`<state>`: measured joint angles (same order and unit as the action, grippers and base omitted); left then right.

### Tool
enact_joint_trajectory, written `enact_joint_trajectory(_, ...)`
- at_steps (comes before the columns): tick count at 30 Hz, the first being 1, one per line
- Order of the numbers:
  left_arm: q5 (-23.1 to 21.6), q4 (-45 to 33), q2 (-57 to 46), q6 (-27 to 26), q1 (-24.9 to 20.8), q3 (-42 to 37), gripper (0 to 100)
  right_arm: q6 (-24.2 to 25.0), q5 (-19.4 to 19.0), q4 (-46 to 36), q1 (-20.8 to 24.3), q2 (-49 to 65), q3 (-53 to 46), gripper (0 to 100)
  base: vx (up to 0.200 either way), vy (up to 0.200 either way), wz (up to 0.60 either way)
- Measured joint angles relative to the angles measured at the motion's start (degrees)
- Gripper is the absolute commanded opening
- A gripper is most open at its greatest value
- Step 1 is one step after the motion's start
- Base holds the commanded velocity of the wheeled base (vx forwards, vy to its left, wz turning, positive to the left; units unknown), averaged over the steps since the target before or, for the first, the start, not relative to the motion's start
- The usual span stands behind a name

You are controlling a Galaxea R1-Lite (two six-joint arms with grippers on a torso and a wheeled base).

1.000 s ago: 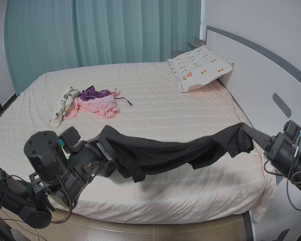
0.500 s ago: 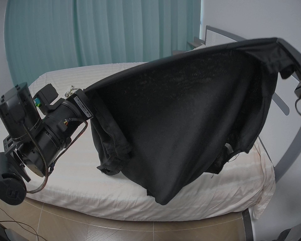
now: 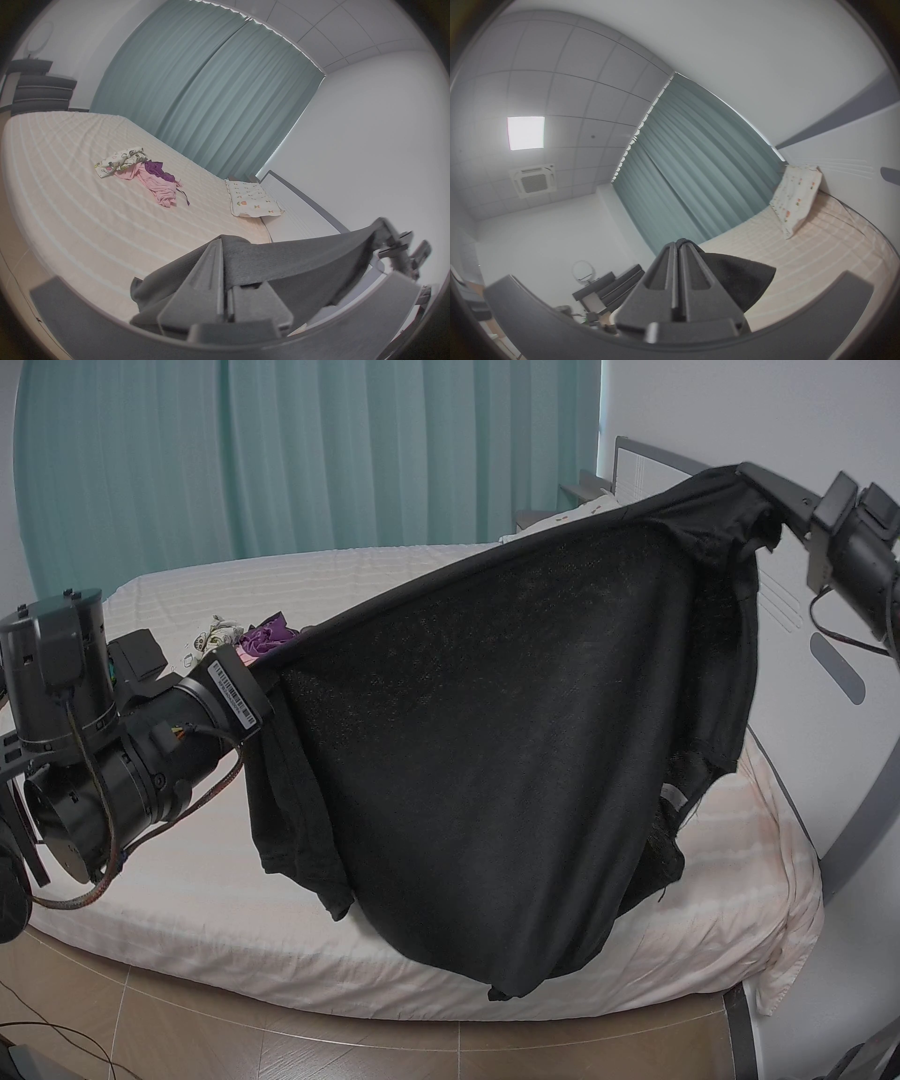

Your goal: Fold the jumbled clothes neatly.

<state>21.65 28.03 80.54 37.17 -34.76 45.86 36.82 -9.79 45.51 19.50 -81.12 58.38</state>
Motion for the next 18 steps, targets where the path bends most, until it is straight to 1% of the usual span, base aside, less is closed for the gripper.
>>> enact_joint_trajectory(3, -1.93, -0.79, 0.44, 1.12, 1.27, 1.32, 0, 0.00, 0.20, 3.86, -1.95, -5.44, 1.04, 0, 0.200, 0.000, 0.00)
enact_joint_trajectory(7, -3.45, -1.18, 2.91, 1.83, 4.11, 4.35, 0, -0.06, 1.43, 9.45, -3.57, -12.29, 2.39, 0, 0.200, 0.000, 0.00)
enact_joint_trajectory(12, -5.34, -1.40, 8.27, 2.22, 7.53, 8.66, 0, -0.09, 2.77, 11.23, -4.73, -18.83, 4.51, 0, 0.200, 0.000, 0.00)
enact_joint_trajectory(18, -6.52, -1.43, 15.15, 2.35, 10.25, 13.35, 0, -0.04, 3.25, 11.67, -5.36, -24.43, 6.50, 0, 0.200, 0.000, 0.00)
